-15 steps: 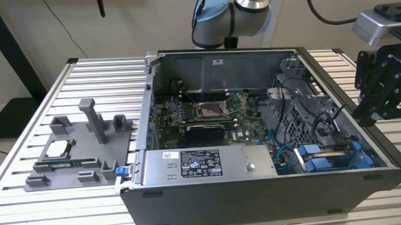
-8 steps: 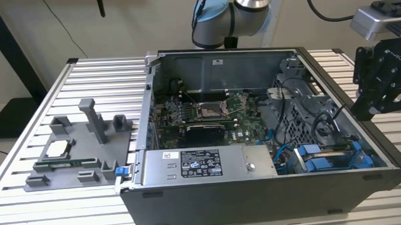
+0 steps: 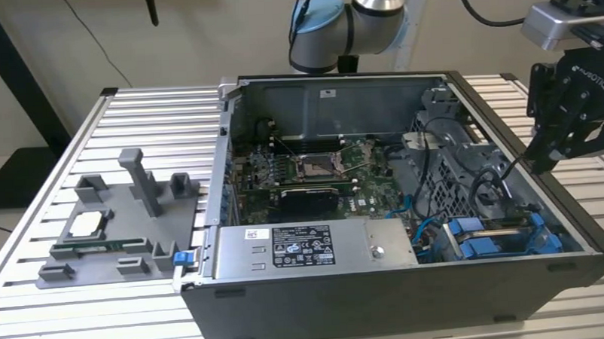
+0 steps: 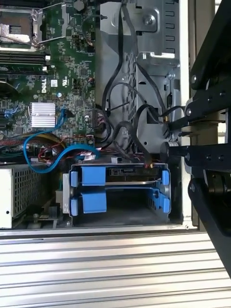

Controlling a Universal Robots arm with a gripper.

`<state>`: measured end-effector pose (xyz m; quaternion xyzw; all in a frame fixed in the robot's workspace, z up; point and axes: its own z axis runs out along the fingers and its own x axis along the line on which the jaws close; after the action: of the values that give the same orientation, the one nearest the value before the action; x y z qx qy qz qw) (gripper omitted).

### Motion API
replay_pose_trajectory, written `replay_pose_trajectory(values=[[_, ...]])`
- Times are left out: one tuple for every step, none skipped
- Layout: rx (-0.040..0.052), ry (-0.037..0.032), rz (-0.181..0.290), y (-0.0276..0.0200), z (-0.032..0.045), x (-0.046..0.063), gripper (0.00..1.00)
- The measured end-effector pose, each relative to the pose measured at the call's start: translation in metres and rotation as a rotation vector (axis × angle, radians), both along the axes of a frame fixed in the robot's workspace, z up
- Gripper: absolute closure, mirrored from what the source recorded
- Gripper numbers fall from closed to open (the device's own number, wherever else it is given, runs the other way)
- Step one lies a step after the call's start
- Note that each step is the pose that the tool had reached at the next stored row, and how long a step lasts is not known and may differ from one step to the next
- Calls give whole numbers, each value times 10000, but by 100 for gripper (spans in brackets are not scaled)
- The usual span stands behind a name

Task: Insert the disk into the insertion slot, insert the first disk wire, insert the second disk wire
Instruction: 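Insert the second disk wire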

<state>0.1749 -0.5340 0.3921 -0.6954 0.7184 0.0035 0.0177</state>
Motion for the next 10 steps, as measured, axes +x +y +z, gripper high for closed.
replay_pose_trajectory(values=[[1,0,0,19,-1,6,0],[0,0,0,37,-1,13,0],[1,0,1,50,-1,18,0],[2,0,0,61,-2,23,0],[2,0,0,68,-2,27,0],[1,0,0,72,-2,28,0],[1,0,-2,72,-3,28,0],[1,0,0,73,-3,29,0],[1,0,0,74,-3,30,0],[1,0,0,74,-3,30,0]])
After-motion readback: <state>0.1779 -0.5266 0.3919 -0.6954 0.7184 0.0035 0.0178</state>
